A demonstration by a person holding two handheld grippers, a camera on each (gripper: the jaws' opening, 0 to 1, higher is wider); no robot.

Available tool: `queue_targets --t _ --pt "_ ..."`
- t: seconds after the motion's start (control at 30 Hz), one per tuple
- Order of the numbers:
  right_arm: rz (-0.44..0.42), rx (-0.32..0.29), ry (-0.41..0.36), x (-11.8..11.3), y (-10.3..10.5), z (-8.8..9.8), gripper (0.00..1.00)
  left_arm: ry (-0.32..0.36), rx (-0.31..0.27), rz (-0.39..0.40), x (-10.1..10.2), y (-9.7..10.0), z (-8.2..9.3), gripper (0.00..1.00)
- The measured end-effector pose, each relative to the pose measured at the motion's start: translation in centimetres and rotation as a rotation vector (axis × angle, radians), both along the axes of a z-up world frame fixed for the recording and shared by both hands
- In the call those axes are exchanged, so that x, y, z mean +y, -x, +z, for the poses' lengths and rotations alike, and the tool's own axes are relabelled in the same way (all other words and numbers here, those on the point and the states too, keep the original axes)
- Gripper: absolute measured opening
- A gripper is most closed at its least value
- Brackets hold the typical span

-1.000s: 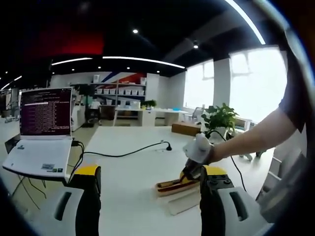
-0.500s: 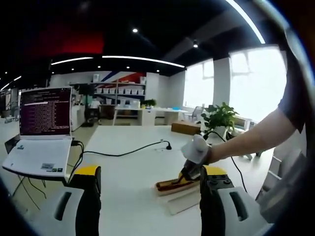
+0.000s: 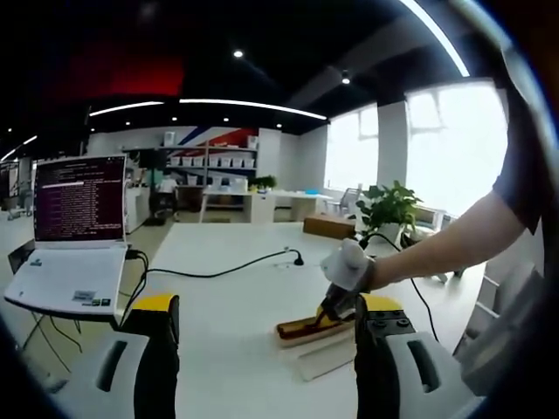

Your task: Arrange the utensils inside the cutlery case until each visible utensil rests in its matching compartment.

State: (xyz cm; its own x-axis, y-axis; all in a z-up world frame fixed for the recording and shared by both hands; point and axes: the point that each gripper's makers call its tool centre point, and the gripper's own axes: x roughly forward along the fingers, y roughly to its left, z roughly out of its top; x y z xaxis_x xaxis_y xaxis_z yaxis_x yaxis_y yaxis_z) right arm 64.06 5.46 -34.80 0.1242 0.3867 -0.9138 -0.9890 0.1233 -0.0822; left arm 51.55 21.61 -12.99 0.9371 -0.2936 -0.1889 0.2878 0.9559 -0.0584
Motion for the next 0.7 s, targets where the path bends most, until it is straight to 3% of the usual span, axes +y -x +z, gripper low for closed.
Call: queue_targets --t 0.27,0.7 --pt "-0.008 -0.02 -0.023 0.1 0.1 1.2 0.14 -0.003 0.002 0.003 0.1 0.0 -0.1 0.85" --pt "-0.083 -0.075 -0.077 -2.0 1.5 4.8 0.15 -0.018 -0.014 -0.011 -0.3 0.1 0.3 0.85"
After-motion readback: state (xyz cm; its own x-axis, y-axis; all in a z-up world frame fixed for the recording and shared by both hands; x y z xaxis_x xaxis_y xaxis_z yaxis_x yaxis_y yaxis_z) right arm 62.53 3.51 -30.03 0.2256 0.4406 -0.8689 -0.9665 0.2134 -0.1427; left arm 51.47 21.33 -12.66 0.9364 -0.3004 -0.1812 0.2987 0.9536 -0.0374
